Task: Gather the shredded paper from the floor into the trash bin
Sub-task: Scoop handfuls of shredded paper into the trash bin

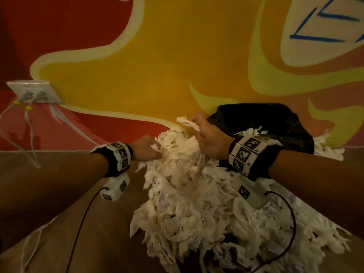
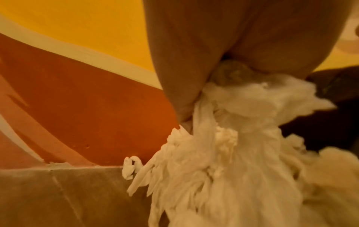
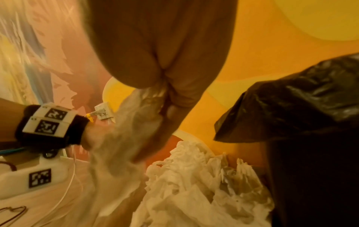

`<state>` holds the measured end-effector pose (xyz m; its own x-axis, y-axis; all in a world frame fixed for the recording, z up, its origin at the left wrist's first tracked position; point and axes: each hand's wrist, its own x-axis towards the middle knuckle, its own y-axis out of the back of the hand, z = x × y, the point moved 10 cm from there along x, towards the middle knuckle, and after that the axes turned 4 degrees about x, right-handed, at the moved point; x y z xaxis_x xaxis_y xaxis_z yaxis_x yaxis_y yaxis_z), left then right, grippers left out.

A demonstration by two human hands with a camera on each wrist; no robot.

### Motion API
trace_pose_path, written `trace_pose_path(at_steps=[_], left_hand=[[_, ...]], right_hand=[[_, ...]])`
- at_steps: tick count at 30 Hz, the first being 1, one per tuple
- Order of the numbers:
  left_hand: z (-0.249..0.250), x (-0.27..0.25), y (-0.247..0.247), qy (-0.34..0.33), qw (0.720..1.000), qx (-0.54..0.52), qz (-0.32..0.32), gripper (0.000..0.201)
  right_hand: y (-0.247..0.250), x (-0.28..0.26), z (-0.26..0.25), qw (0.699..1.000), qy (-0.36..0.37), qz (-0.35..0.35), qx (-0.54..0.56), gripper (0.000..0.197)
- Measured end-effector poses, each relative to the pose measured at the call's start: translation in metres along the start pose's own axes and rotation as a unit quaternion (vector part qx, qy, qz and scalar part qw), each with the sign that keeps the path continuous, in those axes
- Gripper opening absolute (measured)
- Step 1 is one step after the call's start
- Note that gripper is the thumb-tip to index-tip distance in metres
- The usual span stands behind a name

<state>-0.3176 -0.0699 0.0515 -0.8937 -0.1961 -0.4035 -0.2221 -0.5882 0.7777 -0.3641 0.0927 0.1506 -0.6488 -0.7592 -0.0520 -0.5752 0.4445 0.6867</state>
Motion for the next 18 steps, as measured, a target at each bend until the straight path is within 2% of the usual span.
trace_pose_path(at_steps=[2, 4, 7, 9, 12, 14, 18], left_hand=[[0.013, -0.001, 0.012, -0.021, 0.998, -0.065, 0.013, 0.014], [0.024, 0.0, 0.022, -0.028, 0.99, -0.138, 0.014, 0.021], [0.047, -0.001, 0.029, -0.039, 0.961, -0.272, 0.004, 0.023], [0.063, -0.002, 0.031, -0.043, 0.949, -0.311, -0.002, 0.016], [0.079, -0.003, 0.035, -0.044, 0.95, -0.308, 0.019, 0.005], [0.088, -0.002, 0.039, -0.057, 0.964, -0.257, 0.046, 0.023], [0.109, -0.003, 0.038, -0.109, 0.977, -0.177, 0.05, 0.047]], right_hand=[[0.007, -0.001, 0.003, 1.0, 0.009, 0.006, -0.003, 0.03], [0.018, -0.002, 0.001, 1.0, 0.021, 0.022, 0.003, 0.024], [0.033, -0.002, -0.002, 0.998, 0.032, 0.043, -0.036, 0.031], [0.04, -0.003, -0.001, 0.996, 0.025, 0.046, -0.067, 0.038], [0.046, -0.004, 0.008, 0.998, -0.012, 0.042, -0.037, 0.057], [0.05, -0.005, 0.013, 0.998, -0.025, 0.047, -0.024, 0.067], [0.066, -0.01, 0.02, 0.996, -0.026, 0.083, 0.003, 0.049]])
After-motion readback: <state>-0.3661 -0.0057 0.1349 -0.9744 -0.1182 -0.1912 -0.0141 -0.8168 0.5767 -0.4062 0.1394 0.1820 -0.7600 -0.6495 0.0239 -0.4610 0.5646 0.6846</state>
